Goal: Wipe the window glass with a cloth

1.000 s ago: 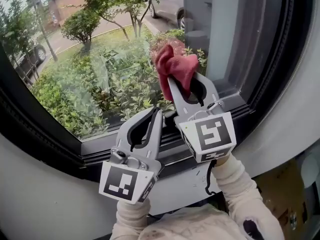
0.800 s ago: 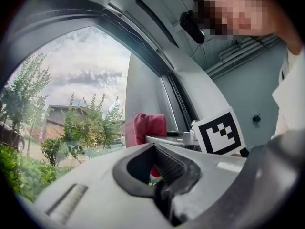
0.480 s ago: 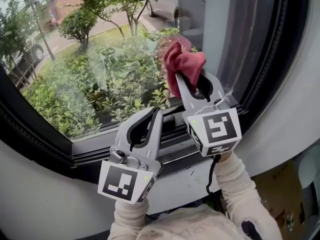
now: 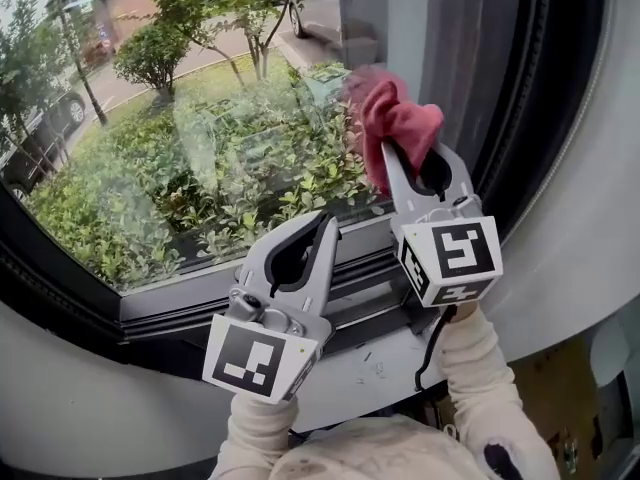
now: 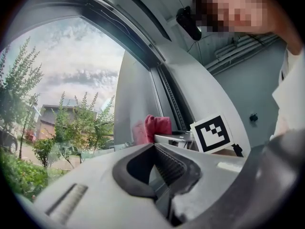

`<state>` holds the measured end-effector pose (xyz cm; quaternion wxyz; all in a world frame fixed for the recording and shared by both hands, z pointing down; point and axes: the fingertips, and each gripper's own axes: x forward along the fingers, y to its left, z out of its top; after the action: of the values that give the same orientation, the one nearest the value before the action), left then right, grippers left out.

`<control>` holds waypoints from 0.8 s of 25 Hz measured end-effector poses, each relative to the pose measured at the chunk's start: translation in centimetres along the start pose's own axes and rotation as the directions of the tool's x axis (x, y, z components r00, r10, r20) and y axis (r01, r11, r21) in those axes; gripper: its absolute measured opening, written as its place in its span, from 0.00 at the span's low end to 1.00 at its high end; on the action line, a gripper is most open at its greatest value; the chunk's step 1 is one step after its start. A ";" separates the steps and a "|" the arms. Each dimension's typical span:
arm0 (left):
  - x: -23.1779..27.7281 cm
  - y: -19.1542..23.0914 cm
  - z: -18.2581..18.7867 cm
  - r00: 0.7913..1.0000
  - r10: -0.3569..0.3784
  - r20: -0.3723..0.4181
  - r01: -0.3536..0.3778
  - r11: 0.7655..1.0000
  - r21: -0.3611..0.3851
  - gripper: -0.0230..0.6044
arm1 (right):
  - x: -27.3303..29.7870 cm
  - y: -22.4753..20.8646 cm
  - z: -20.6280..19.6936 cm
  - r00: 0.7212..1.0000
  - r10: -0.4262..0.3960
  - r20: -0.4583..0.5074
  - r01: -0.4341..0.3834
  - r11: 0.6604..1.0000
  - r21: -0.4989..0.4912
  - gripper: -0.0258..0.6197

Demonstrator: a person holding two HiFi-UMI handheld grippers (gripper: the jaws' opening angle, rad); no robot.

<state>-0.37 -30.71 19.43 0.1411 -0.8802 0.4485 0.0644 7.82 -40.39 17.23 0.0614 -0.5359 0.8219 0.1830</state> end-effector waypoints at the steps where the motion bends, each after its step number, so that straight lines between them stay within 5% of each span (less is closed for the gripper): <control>1: 0.5 -0.3 0.0 1.000 -0.006 0.002 0.006 1.000 0.000 0.20 | -0.1 -0.8 -0.1 1.000 -0.010 -0.002 0.010 1.000 -0.002 0.18; 11: 2.9 -1.9 -0.1 0.999 -0.037 -0.002 0.037 0.999 -0.007 0.20 | -0.9 -3.2 -1.2 0.998 -0.069 -0.004 0.069 0.997 -0.046 0.18; 20: 2.3 -1.6 -1.3 0.999 -0.043 -0.028 0.043 0.999 -0.005 0.20 | -2.2 -2.1 -5.9 0.995 -0.075 -0.059 0.076 0.997 0.012 0.18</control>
<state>2.30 -31.97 20.47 0.1344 -0.8907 0.4314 0.0499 11.20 -41.43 22.84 0.0483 -0.5714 0.8037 0.1589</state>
